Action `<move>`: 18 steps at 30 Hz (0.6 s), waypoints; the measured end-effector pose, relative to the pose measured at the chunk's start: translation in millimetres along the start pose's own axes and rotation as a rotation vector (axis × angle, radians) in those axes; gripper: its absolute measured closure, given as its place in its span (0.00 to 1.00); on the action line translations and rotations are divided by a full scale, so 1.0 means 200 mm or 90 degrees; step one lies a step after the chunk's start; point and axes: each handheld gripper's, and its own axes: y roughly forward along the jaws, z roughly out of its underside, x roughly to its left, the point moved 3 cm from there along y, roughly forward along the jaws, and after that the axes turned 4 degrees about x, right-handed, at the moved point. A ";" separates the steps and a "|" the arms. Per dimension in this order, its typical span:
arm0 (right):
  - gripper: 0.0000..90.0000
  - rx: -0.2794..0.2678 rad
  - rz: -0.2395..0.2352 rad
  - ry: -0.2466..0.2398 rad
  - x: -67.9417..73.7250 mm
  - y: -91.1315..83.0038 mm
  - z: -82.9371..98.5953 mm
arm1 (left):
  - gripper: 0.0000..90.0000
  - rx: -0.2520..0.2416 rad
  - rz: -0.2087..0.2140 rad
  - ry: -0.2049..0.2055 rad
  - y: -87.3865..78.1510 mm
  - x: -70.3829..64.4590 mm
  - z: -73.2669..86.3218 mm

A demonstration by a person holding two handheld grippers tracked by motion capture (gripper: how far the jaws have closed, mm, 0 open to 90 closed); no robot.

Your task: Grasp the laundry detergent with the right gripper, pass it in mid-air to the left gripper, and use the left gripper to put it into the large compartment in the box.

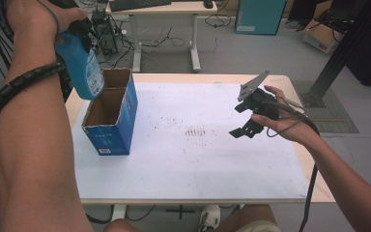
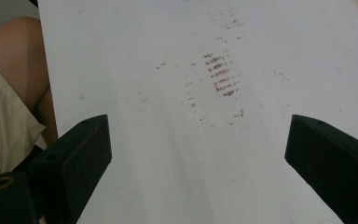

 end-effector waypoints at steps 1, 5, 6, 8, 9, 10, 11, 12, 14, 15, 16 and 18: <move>0.08 -0.001 0.001 0.002 0.00 0.00 0.00 | 0.40 0.000 0.000 0.000 0.01 0.00 0.00; 0.08 -0.001 0.001 0.005 0.00 0.00 0.00 | 0.40 -0.001 0.000 -0.001 0.03 0.00 0.00; 0.08 -0.001 0.000 -0.002 0.00 0.00 0.00 | 0.40 0.000 0.000 -0.002 0.04 0.00 0.00; 0.08 -0.001 0.002 0.003 0.00 0.00 0.00 | 0.40 -0.001 0.002 -0.004 0.05 0.00 0.00; 0.08 -0.002 0.004 0.007 0.00 0.00 0.00 | 0.40 0.000 0.003 -0.004 0.06 0.00 0.00; 0.08 -0.002 0.001 0.001 0.00 0.00 0.01 | 0.40 -0.001 0.003 -0.006 0.07 0.00 0.00; 0.08 -0.002 0.002 0.001 0.00 0.00 0.01 | 0.40 -0.001 0.004 -0.008 0.08 0.00 0.00; 0.08 -0.002 0.002 0.001 0.00 0.00 0.01 | 0.40 -0.001 0.004 -0.006 0.09 0.00 0.00; 0.08 -0.002 0.001 0.000 0.00 0.00 0.01 | 0.40 0.001 0.005 -0.007 0.11 0.00 0.00; 0.08 -0.004 0.004 0.008 0.00 0.01 0.01 | 0.40 0.000 0.006 -0.008 0.12 0.00 0.00; 0.08 -0.003 0.002 0.004 0.00 0.01 0.01 | 0.40 0.000 0.006 -0.009 0.12 0.00 0.00; 0.08 -0.003 0.001 0.002 0.00 0.01 0.01 | 0.40 -0.001 0.009 -0.013 0.14 -0.01 0.00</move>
